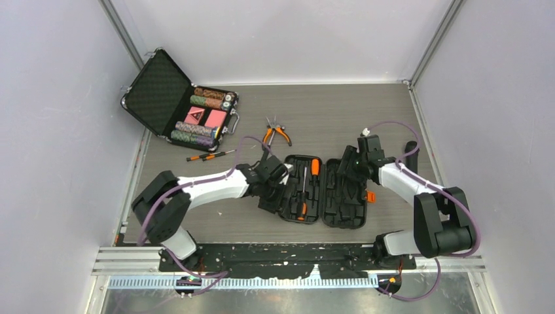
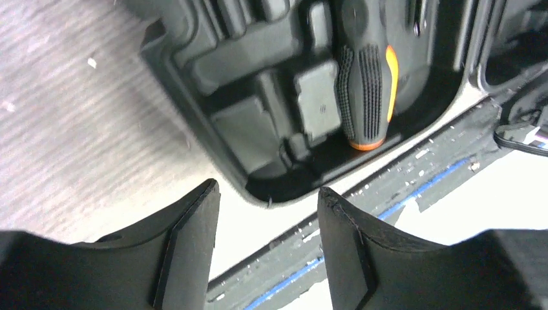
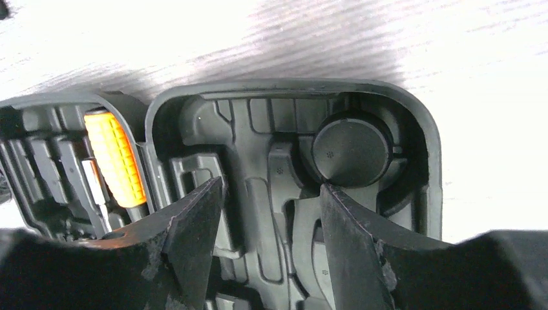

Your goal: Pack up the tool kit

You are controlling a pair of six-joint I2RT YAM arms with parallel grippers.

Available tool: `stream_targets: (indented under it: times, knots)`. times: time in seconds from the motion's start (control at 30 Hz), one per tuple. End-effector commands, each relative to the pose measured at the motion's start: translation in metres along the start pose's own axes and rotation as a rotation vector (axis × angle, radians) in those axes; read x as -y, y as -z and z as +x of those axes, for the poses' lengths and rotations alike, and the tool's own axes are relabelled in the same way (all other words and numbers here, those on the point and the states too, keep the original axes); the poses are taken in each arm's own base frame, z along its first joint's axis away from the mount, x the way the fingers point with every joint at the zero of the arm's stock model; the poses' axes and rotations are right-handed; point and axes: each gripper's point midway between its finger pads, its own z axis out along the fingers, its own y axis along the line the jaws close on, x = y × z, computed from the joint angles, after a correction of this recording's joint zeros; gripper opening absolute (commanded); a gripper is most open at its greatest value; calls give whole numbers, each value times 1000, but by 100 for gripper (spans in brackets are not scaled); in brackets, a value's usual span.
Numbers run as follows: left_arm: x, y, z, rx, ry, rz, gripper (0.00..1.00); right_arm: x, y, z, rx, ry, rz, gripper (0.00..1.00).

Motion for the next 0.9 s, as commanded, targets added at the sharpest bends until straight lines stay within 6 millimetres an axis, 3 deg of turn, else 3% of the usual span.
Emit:
stream_targets:
  times: [0.0,0.1,0.23,0.43,0.6,0.73,0.87]
  knots:
    - [4,34,-19,164,25,1,59,-23,5,-40,97,75,-69,63]
    - [-21,67,-40,293,35,-104,62,-32,18,-47,124,104,-110,64]
    - [-78,111,-77,461,124,-281,66,-50,46,-56,186,137,-203,65]
    - [-156,154,-124,585,173,-499,84,-68,75,-55,241,176,-322,68]
    - [-198,157,-164,529,169,-530,89,-74,84,-51,270,186,-384,70]
    - [-216,145,-191,495,161,-509,91,-75,84,-49,268,190,-391,71]
    - [-224,124,-207,433,153,-471,92,-73,81,-46,255,193,-387,71]
